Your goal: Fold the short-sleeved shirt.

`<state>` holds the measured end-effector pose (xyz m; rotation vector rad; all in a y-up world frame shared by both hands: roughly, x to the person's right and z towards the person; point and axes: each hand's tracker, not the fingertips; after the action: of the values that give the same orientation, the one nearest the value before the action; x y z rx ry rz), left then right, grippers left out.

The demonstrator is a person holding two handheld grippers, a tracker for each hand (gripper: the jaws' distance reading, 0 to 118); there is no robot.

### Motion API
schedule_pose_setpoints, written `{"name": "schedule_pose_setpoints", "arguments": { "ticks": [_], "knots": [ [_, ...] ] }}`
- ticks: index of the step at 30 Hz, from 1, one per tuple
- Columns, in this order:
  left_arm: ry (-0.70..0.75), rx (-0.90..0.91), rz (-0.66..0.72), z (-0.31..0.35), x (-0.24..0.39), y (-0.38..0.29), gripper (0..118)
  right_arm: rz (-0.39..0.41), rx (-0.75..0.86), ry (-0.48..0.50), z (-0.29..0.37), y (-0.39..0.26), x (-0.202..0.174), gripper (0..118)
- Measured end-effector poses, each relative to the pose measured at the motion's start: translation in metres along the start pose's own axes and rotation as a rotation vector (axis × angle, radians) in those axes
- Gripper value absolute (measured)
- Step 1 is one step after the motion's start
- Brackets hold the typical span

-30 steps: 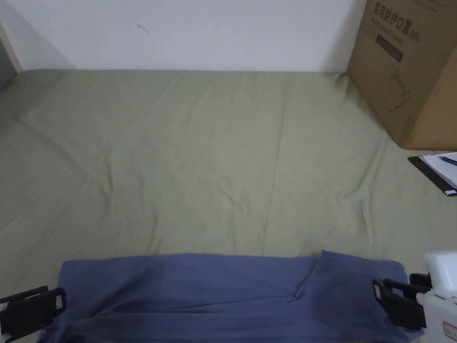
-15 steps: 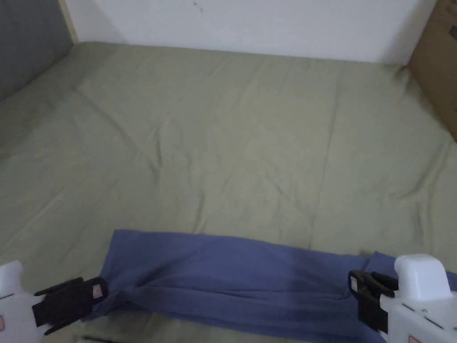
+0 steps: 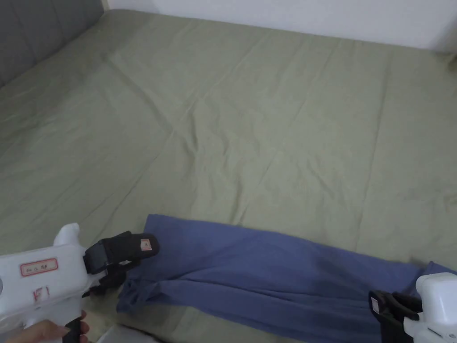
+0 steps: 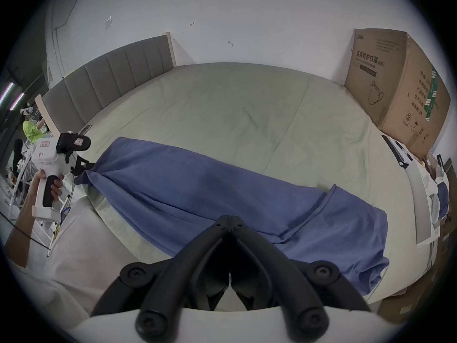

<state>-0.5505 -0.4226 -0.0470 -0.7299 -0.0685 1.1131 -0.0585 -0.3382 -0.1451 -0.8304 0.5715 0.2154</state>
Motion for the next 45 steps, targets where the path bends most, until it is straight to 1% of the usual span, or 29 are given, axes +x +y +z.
{"name": "schedule_pose_setpoints", "arguments": {
  "ticks": [2, 3, 4, 5, 6, 7, 8, 9, 10, 11, 13, 14, 16, 19, 23, 26, 27, 31, 32, 34, 35, 37, 38, 39, 40, 41, 43, 44, 45],
  "knots": [
    [-0.041, -0.049, 0.013, -0.013, -0.005, 0.009, 113, 0.002, -0.011, 0.005, -0.006, 0.001, -0.003, 0],
    [-0.050, -0.082, 0.024, -0.018, -0.008, 0.014, 111, 0.002, -0.020, 0.010, -0.009, 0.001, -0.005, 0],
    [-0.064, -0.101, 0.006, -0.021, -0.006, 0.018, 103, 0.002, -0.027, 0.014, -0.011, 0.001, -0.007, 0],
    [-0.050, -0.099, -0.015, -0.022, -0.002, 0.021, 78, 0.004, -0.031, 0.018, -0.013, 0.001, -0.009, 0],
    [-0.004, -0.100, -0.062, -0.024, 0.001, 0.023, 17, 0.008, -0.040, 0.025, -0.014, 0.002, -0.012, 0],
    [0.057, -0.097, -0.085, -0.026, 0.006, 0.020, 5, 0.014, -0.047, 0.027, -0.015, 0.002, -0.013, 0],
    [0.133, -0.135, -0.053, -0.040, 0.000, 0.020, 5, 0.023, -0.053, 0.028, -0.016, 0.001, -0.016, 0],
    [0.078, -0.178, 0.004, -0.050, -0.009, 0.018, 5, 0.035, -0.058, 0.028, -0.017, 0.001, -0.017, 0],
    [-0.004, -0.170, 0.036, -0.048, -0.015, 0.019, 5, 0.044, -0.064, 0.027, -0.017, 0.001, -0.018, 0],
    [-0.022, -0.148, 0.076, -0.042, -0.011, 0.016, 5, 0.056, -0.069, 0.023, -0.017, 0.000, -0.018, 0],
    [0.026, -0.146, -0.011, -0.038, -0.001, 0.013, 5, 0.069, -0.070, 0.010, -0.014, -0.001, -0.016, 0],
    [0.061, -0.149, -0.029, -0.037, 0.003, 0.012, 5, 0.069, -0.072, 0.010, -0.013, -0.001, -0.014, 0],
    [0.068, -0.133, -0.009, -0.029, 0.011, 0.017, 5, 0.055, -0.076, 0.001, -0.013, -0.002, -0.008, 0],
    [0.070, -0.098, -0.016, -0.016, 0.035, 0.018, 5, -0.001, -0.060, -0.008, -0.007, -0.002, 0.005, 0],
    [0.079, -0.064, -0.086, -0.002, 0.080, 0.018, 5, -0.035, -0.036, -0.010, 0.003, -0.006, 0.019, 0],
    [0.077, -0.060, -0.120, -0.002, 0.131, 0.005, 5, -0.062, -0.017, -0.031, 0.010, -0.011, 0.032, 0],
    [0.076, -0.066, -0.142, -0.006, 0.157, -0.005, 5, -0.083, -0.012, -0.031, 0.013, -0.013, 0.039, 0],
    [0.036, -0.131, -0.273, -0.042, 0.218, -0.033, 5, -0.238, 0.029, -0.022, 0.026, -0.021, 0.066, 0],
    [0.036, -0.149, -0.276, -0.055, 0.232, -0.042, 5, -0.268, 0.039, -0.019, 0.030, -0.024, 0.074, 0],
    [0.021, -0.215, -0.315, -0.088, 0.251, -0.057, 5, -0.277, 0.047, -0.045, 0.039, -0.028, 0.087, 0],
    [0.018, -0.254, -0.280, -0.107, 0.259, -0.067, 5, -0.283, 0.045, -0.075, 0.043, -0.029, 0.092, 0],
    [0.018, -0.335, -0.290, -0.146, 0.273, -0.086, 5, -0.248, 0.028, -0.144, 0.051, -0.031, 0.099, 0],
    [0.034, -0.361, -0.308, -0.160, 0.280, -0.097, 5, -0.241, 0.036, -0.158, 0.053, -0.034, 0.102, 0],
    [0.058, -0.398, -0.380, -0.180, 0.285, -0.105, 5, -0.250, 0.044, -0.160, 0.057, -0.036, 0.107, 0],
    [0.072, -0.420, -0.429, -0.196, 0.288, -0.114, 5, -0.275, 0.050, -0.157, 0.060, -0.039, 0.112, 0],
    [0.104, -0.443, -0.448, -0.211, 0.290, -0.123, 5, -0.316, 0.060, -0.145, 0.062, -0.042, 0.118, 0],
    [0.129, -0.495, -0.453, -0.236, 0.290, -0.139, 5, -0.374, 0.074, -0.130, 0.064, -0.048, 0.128, 0],
    [0.164, -0.506, -0.457, -0.246, 0.289, -0.145, 7, -0.384, 0.071, -0.137, 0.064, -0.052, 0.132, 0],
    [0.174, -0.528, -0.468, -0.253, 0.288, -0.150, 17, -0.389, 0.066, -0.146, 0.064, -0.054, 0.136, 0]
  ]
}}
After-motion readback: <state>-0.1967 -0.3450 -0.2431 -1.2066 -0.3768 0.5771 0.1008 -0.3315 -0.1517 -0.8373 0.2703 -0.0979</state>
